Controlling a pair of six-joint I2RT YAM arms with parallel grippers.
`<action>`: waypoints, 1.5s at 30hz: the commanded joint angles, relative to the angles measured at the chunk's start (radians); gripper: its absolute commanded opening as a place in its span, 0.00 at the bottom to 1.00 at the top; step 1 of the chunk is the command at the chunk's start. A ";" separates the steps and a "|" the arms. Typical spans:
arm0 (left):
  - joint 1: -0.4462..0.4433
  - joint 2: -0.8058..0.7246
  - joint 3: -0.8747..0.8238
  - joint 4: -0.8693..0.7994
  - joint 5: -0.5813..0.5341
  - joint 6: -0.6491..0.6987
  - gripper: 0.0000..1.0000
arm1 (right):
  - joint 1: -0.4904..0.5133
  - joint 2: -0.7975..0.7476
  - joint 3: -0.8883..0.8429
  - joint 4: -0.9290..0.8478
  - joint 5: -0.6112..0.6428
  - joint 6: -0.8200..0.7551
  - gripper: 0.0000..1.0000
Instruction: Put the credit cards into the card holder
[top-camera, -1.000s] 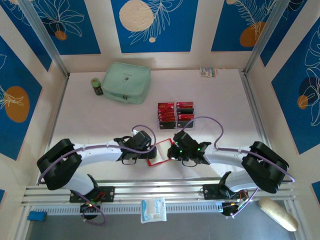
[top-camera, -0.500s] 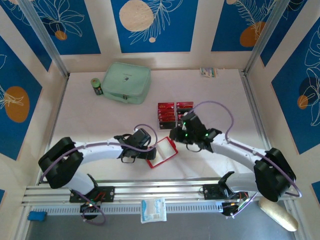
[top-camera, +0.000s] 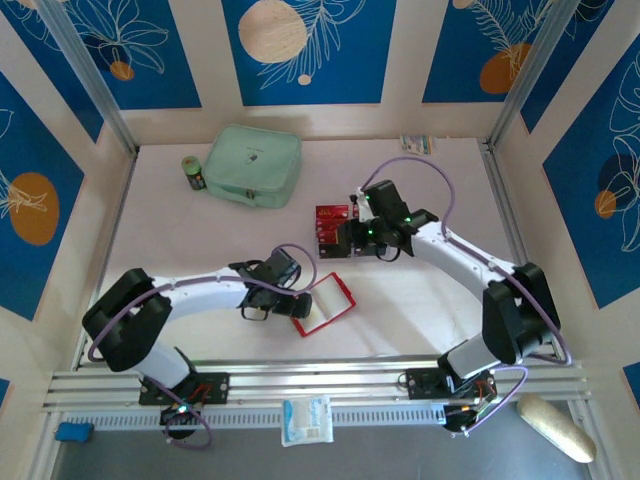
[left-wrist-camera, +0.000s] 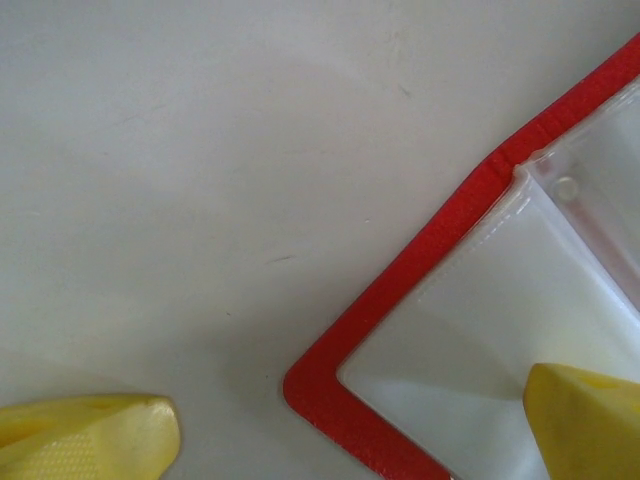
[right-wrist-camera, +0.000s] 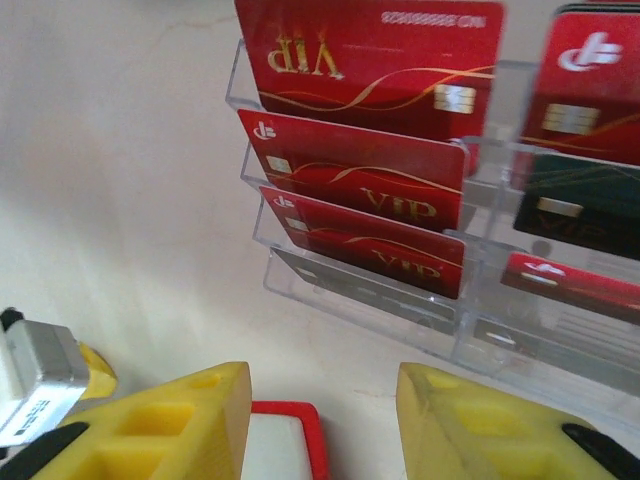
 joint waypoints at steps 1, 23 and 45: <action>0.092 0.039 0.001 0.029 -0.237 0.088 1.00 | 0.032 0.059 0.080 -0.078 0.057 -0.120 0.42; 0.115 0.033 0.014 0.030 -0.215 0.093 1.00 | 0.176 0.330 0.264 -0.139 0.345 -0.412 0.37; 0.124 0.034 0.019 0.029 -0.209 0.098 1.00 | 0.214 0.341 0.229 -0.101 0.401 -0.541 0.01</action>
